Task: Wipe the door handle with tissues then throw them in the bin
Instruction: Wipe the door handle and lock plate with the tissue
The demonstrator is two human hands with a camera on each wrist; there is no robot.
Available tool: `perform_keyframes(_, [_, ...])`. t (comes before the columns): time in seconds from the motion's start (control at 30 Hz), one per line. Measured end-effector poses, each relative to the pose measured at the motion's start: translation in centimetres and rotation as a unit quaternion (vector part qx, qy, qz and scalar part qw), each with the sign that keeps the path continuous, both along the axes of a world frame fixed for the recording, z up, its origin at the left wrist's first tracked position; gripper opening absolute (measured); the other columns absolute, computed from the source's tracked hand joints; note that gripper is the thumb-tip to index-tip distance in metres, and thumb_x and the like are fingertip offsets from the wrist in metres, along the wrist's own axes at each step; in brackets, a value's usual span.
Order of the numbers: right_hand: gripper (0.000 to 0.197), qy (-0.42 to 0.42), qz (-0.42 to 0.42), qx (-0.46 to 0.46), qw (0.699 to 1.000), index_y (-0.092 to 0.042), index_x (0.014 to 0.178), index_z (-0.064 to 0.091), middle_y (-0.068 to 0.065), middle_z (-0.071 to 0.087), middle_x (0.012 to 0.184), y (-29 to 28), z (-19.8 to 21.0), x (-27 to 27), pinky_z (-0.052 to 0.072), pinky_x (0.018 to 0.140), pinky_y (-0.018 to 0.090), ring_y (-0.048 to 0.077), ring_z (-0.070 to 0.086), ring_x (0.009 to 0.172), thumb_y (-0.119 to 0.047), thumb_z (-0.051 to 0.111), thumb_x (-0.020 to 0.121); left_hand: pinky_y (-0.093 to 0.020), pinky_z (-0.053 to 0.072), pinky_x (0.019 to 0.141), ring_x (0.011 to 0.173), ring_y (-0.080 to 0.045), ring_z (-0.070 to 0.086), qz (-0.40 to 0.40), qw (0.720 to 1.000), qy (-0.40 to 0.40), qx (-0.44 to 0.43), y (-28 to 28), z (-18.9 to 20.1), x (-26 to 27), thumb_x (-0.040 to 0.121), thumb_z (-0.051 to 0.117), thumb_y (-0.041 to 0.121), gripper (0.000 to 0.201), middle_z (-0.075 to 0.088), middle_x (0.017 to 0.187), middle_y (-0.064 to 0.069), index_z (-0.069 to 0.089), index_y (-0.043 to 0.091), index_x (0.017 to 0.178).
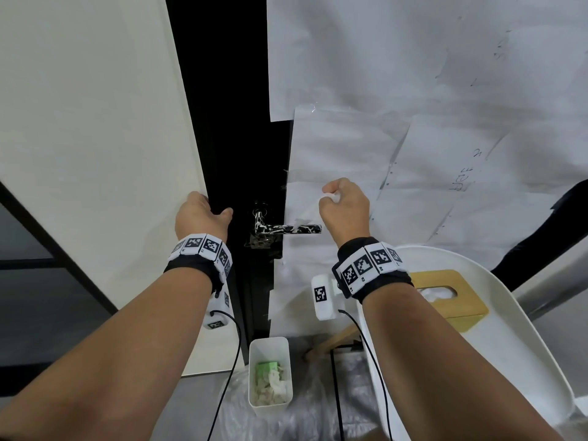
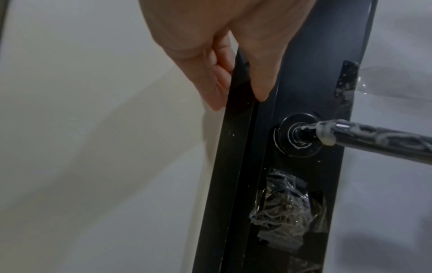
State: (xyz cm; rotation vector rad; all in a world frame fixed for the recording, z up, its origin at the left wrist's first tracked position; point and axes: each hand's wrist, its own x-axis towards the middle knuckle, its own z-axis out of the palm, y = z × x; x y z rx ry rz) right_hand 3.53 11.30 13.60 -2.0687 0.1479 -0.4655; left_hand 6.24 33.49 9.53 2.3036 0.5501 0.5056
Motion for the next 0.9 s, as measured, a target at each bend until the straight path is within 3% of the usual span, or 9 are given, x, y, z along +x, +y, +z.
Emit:
perform_keyframes(0.1, [0.019, -0.024, -0.025, -0.009, 0.999, -0.014, 0.099, 0.065, 0.000, 0.054, 0.103, -0.5, 0.2, 0.0, 0.033, 0.077, 0.017, 0.011, 0.048, 0.090, -0.013, 0.051, 0.086, -0.029, 0.036, 0.056, 0.065, -0.020, 0.049, -0.014, 1.000, -0.009, 0.009, 0.0, -0.1, 0.2, 0.080, 0.072, 0.031, 0.032, 0.055, 0.081, -0.006, 0.048, 0.012, 0.088])
perform_keyframes(0.3, [0.013, -0.025, 0.010, -0.107, 0.994, -0.013, 0.092, 0.064, 0.000, 0.047, 0.095, 0.0, -1.4, 0.8, 0.035, 0.065, 0.020, 0.015, 0.048, 0.077, -0.016, 0.052, 0.087, -0.031, 0.036, 0.060, 0.070, -0.025, 0.049, -0.030, 0.999, -0.015, 0.033, 0.2, -0.7, 0.2, 0.082, 0.069, 0.031, 0.031, 0.058, 0.089, -0.012, 0.046, 0.012, 0.087])
perform_keyframes(0.43, [0.017, 0.019, 0.054, -0.236, 0.970, -0.008, 0.085, 0.069, 0.008, 0.046, 0.100, 0.4, -4.9, 1.5, 0.050, 0.068, 0.033, 0.026, 0.054, 0.078, -0.015, 0.054, 0.088, -0.032, 0.037, 0.060, 0.072, -0.025, 0.050, -0.041, 0.998, -0.004, 0.057, 0.5, -0.6, 0.4, 0.083, 0.068, 0.034, 0.032, 0.057, 0.081, -0.009, 0.047, 0.011, 0.087])
perform_keyframes(0.53, [0.019, 0.024, 0.064, -0.251, 0.966, -0.007, 0.093, 0.072, 0.014, 0.046, 0.107, 0.5, -6.4, 1.7, 0.053, 0.076, 0.039, 0.029, 0.055, 0.087, -0.011, 0.054, 0.089, -0.032, 0.037, 0.058, 0.069, -0.026, 0.051, -0.040, 0.997, -0.001, 0.066, 0.5, -0.7, 0.3, 0.084, 0.068, 0.034, 0.032, 0.055, 0.077, -0.009, 0.048, 0.009, 0.089])
perform_keyframes(0.67, [0.021, 0.041, 0.067, -0.265, 0.961, -0.007, 0.108, 0.068, 0.014, 0.044, 0.114, 0.4, -7.1, 1.7, 0.053, 0.080, 0.037, 0.029, 0.055, 0.092, -0.011, 0.057, 0.089, -0.032, 0.039, 0.057, 0.069, -0.028, 0.052, -0.037, 0.996, 0.006, 0.081, 0.4, -0.6, 0.2, 0.084, 0.067, 0.035, 0.035, 0.054, 0.073, -0.008, 0.052, 0.007, 0.097])
perform_keyframes(0.8, [0.014, 0.028, 0.078, -0.287, 0.954, -0.006, 0.097, 0.066, 0.014, 0.048, 0.102, 0.2, -7.3, 1.9, 0.050, 0.066, 0.036, 0.032, 0.055, 0.081, -0.004, 0.058, 0.087, -0.031, 0.041, 0.058, 0.067, -0.026, 0.051, -0.040, 0.996, 0.020, 0.082, 0.5, -0.2, 0.2, 0.084, 0.067, 0.037, 0.036, 0.051, 0.069, -0.004, 0.053, 0.007, 0.098])
perform_keyframes(0.9, [0.012, 0.038, 0.059, -0.275, 0.959, -0.004, 0.094, 0.067, 0.013, 0.051, 0.101, -0.3, -6.8, 2.4, 0.037, 0.063, 0.028, 0.028, 0.053, 0.075, -0.003, 0.056, 0.088, -0.031, 0.041, 0.057, 0.066, -0.027, 0.051, -0.039, 0.996, 0.017, 0.078, 0.4, -0.3, 0.0, 0.084, 0.067, 0.037, 0.036, 0.048, 0.066, -0.003, 0.052, 0.007, 0.098])
